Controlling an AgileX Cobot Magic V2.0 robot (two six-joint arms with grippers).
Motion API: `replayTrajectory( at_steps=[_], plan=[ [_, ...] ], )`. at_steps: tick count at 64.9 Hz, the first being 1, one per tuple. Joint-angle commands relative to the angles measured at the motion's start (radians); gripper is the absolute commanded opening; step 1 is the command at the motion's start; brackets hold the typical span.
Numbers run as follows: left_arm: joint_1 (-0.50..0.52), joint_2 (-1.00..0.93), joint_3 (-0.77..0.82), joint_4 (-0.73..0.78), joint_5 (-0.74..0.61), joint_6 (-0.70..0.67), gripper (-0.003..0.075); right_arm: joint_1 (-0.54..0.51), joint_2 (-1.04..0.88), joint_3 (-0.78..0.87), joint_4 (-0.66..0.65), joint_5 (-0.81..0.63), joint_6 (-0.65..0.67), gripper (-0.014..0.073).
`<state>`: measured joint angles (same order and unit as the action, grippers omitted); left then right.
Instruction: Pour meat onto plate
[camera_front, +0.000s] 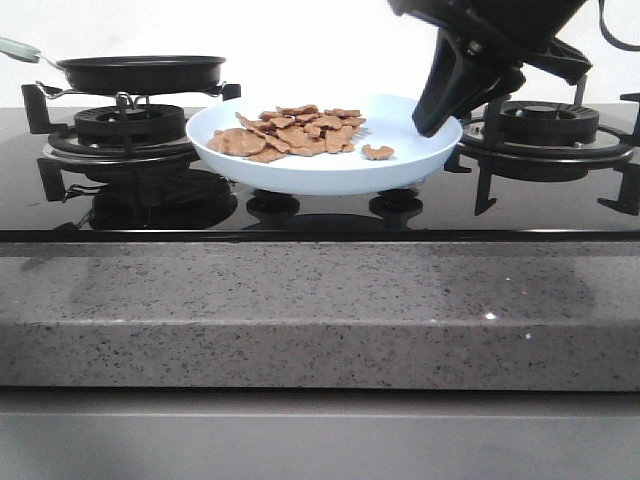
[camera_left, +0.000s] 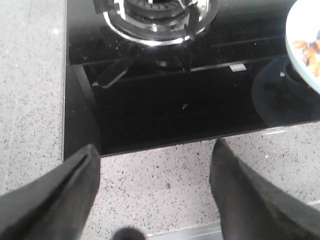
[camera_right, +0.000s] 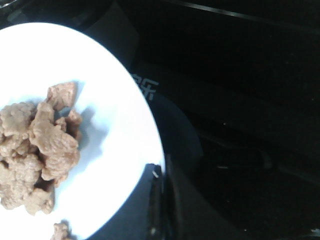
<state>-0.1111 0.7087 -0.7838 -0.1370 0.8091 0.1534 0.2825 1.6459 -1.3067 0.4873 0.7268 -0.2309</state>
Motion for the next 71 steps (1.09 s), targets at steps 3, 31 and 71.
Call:
replayTrajectory(
  at_steps=[3, 31, 71],
  plan=[
    [-0.008, -0.007, -0.024, -0.008, -0.067, -0.011, 0.0458, -0.001, -0.03, -0.024, 0.002, -0.024, -0.013, -0.0113],
    [-0.008, -0.007, -0.024, -0.01, -0.058, -0.011, 0.0458, -0.002, -0.025, -0.031, 0.002, -0.038, -0.013, -0.0113],
    [-0.008, -0.007, -0.024, -0.01, -0.058, -0.011, 0.0458, -0.089, 0.211, -0.6, 0.001, 0.186, 0.041, -0.0113]
  ],
)
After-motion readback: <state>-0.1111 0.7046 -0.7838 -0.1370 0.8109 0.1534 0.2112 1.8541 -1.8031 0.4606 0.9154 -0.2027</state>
